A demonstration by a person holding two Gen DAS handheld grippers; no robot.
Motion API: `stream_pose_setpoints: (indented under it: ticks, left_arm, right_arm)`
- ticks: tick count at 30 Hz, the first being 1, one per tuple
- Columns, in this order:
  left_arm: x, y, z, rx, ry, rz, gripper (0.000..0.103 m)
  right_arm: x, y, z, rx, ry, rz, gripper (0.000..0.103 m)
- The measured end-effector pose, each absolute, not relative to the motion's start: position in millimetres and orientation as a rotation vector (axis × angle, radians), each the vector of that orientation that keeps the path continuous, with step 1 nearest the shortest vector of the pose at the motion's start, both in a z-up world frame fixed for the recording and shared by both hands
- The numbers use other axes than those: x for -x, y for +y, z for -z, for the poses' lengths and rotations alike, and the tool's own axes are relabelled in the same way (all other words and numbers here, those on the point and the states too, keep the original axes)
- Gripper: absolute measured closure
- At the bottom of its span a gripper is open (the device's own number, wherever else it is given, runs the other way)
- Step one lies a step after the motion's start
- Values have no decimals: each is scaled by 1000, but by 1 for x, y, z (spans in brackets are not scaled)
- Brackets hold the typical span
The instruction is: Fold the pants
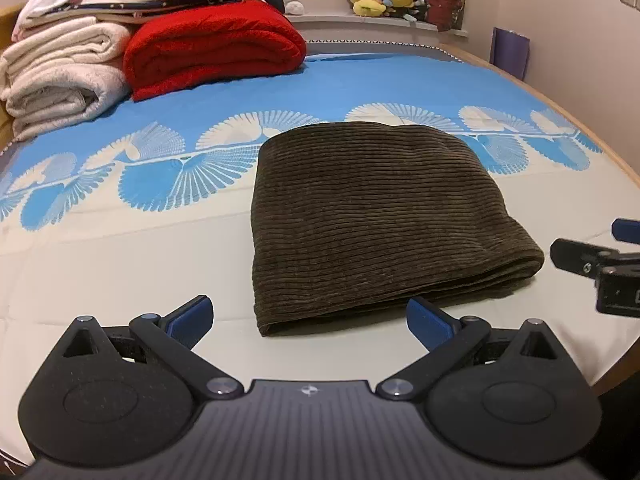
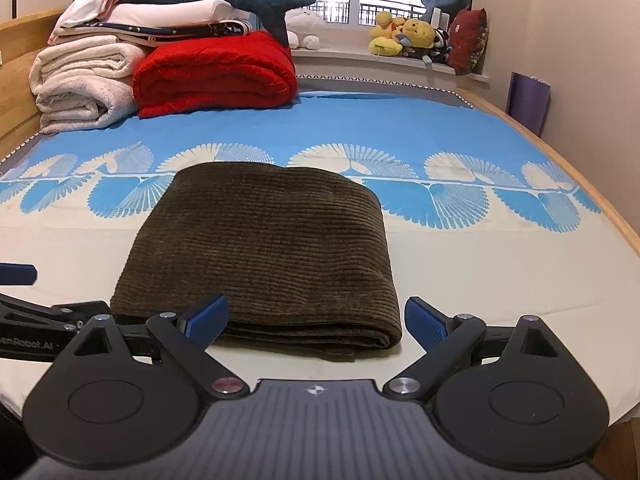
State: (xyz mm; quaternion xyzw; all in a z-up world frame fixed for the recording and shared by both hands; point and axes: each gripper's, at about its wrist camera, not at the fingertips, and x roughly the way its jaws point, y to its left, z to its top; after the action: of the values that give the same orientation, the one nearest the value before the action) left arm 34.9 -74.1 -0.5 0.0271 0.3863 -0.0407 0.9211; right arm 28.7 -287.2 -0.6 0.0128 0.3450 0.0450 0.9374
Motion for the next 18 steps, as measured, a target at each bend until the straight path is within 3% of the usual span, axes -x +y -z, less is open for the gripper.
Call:
stream_pose_setpoints:
  ticks: [18]
  left_arm:
    - [-36, -72, 2, -30, 811, 95, 0]
  right_arm:
    - [-29, -286, 3, -21, 716, -104, 8]
